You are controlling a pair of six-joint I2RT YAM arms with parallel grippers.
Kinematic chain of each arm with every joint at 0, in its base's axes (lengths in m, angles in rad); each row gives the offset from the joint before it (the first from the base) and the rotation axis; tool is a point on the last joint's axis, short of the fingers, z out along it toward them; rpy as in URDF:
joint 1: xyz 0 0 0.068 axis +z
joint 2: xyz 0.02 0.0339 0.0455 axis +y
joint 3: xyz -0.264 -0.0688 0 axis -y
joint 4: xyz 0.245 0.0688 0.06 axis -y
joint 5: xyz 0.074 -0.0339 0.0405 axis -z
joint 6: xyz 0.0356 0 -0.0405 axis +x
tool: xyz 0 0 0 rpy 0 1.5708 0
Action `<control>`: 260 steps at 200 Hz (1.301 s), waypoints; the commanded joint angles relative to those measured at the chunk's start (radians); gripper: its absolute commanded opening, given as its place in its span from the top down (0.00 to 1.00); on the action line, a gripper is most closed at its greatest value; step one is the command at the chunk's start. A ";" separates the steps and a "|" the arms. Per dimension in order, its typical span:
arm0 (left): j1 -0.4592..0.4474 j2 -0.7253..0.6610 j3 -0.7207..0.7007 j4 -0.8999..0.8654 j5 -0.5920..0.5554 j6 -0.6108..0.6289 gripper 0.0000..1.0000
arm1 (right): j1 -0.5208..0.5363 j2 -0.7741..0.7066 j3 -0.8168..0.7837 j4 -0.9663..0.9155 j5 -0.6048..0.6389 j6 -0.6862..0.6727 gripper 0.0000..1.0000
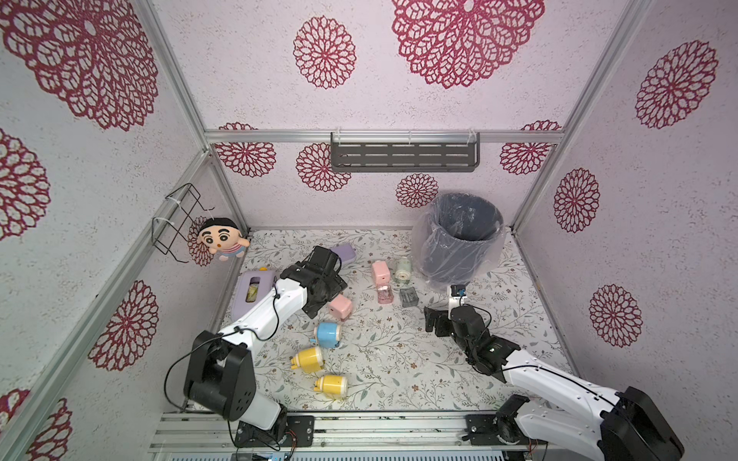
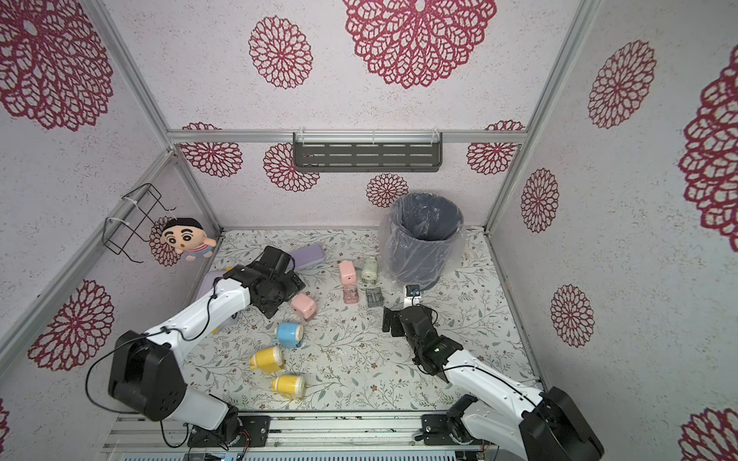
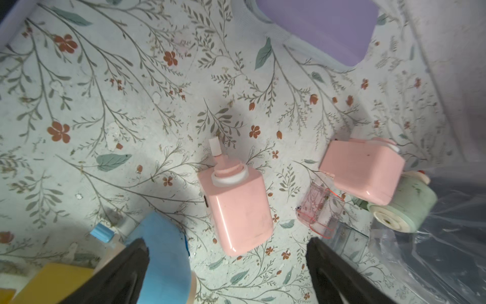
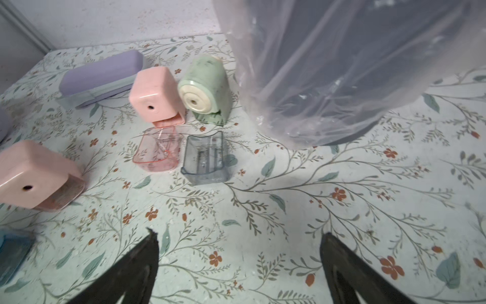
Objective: Take out the pencil sharpener tray and clean the shavings
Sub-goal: Pick up the pencil sharpener from the center of the board.
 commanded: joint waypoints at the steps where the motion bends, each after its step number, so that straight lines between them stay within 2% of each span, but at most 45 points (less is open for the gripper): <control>1: -0.005 0.125 0.148 -0.207 0.037 -0.024 0.01 | -0.023 -0.037 -0.007 0.101 -0.023 0.037 0.01; 21: -0.021 0.253 0.281 -0.331 0.007 -0.042 0.00 | -0.026 -0.045 -0.025 0.120 -0.006 0.026 0.01; 40: -0.039 0.326 0.337 -0.346 0.008 -0.066 0.01 | -0.028 -0.040 -0.036 0.137 0.008 0.018 0.01; 68: -0.038 0.364 0.331 -0.314 0.026 -0.104 0.04 | -0.028 -0.020 -0.033 0.142 0.005 0.017 0.01; 102: -0.032 0.424 0.292 -0.213 0.089 -0.111 0.14 | -0.028 0.000 -0.025 0.146 -0.017 0.014 0.01; 177: -0.017 0.409 0.230 -0.155 0.093 -0.113 0.17 | -0.028 0.032 -0.011 0.143 -0.036 0.005 0.01; 213: -0.007 0.384 0.232 -0.171 0.091 -0.101 0.09 | -0.028 0.037 -0.011 0.146 -0.046 0.000 0.01; 260: -0.002 0.342 0.234 -0.173 0.113 -0.103 0.14 | -0.028 0.036 -0.013 0.151 -0.049 -0.012 0.01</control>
